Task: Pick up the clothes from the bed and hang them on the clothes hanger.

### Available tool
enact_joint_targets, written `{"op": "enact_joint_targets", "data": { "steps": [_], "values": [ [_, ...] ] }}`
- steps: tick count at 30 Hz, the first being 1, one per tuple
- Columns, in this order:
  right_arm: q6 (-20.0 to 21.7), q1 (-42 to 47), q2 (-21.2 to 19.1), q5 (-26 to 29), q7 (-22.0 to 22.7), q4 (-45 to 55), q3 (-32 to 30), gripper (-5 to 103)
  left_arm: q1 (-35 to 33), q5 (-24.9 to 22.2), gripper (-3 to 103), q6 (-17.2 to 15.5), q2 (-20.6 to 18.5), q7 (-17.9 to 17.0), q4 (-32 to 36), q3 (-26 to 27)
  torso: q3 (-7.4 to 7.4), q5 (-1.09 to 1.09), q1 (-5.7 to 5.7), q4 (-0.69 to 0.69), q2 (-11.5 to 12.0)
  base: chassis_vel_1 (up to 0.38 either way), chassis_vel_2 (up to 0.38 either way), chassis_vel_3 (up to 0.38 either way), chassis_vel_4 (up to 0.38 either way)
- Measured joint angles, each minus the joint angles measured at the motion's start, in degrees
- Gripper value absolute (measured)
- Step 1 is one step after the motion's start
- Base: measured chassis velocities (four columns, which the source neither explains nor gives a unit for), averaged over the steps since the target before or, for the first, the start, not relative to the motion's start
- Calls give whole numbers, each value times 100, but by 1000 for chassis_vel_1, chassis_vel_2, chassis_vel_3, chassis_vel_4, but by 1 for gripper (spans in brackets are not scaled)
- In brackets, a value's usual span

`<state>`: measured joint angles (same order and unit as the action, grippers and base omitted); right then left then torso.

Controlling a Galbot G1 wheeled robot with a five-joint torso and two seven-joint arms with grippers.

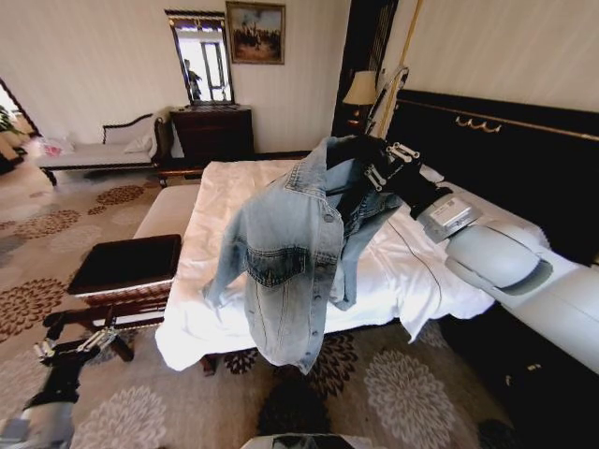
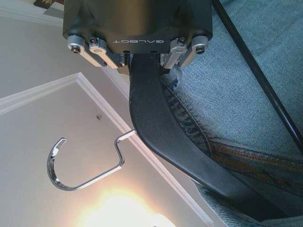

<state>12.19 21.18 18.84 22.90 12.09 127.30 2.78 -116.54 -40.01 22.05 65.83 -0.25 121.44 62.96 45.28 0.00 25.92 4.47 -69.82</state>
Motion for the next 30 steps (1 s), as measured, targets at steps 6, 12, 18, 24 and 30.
{"op": "enact_joint_targets", "data": {
  "steps": [6, 12, 18, 24, 30],
  "values": [
    [5, -15, -32, 56, 2, 28, -83, 27, 0, 0, 100, 0, 0, 1, 0, 0, -1, -1, -3, 0, -1, 226, -228, -231, 223],
    [17, 16, -35, 73, 12, 63, -97, 27, 0, 0, 100, 0, 0, 1, 0, 0, -1, 0, -4, -1, -1, 220, -218, -223, 215],
    [31, 32, -28, 126, 48, 67, -114, 27, 0, 0, 100, 0, 0, 0, 0, 0, -1, 0, -4, 0, -1, 190, -189, -189, 195],
    [31, 55, -28, 139, 66, 67, -125, 27, 0, 0, 100, 0, 0, 1, 0, 0, -1, 2, -3, 0, -1, 189, -192, -183, 198],
    [19, 79, -9, 148, 110, 75, -129, 27, 0, 0, 100, 0, 1, 1, 0, 0, -4, 0, -10, 1, -5, 74, -95, -75, 78]
  ]
}}
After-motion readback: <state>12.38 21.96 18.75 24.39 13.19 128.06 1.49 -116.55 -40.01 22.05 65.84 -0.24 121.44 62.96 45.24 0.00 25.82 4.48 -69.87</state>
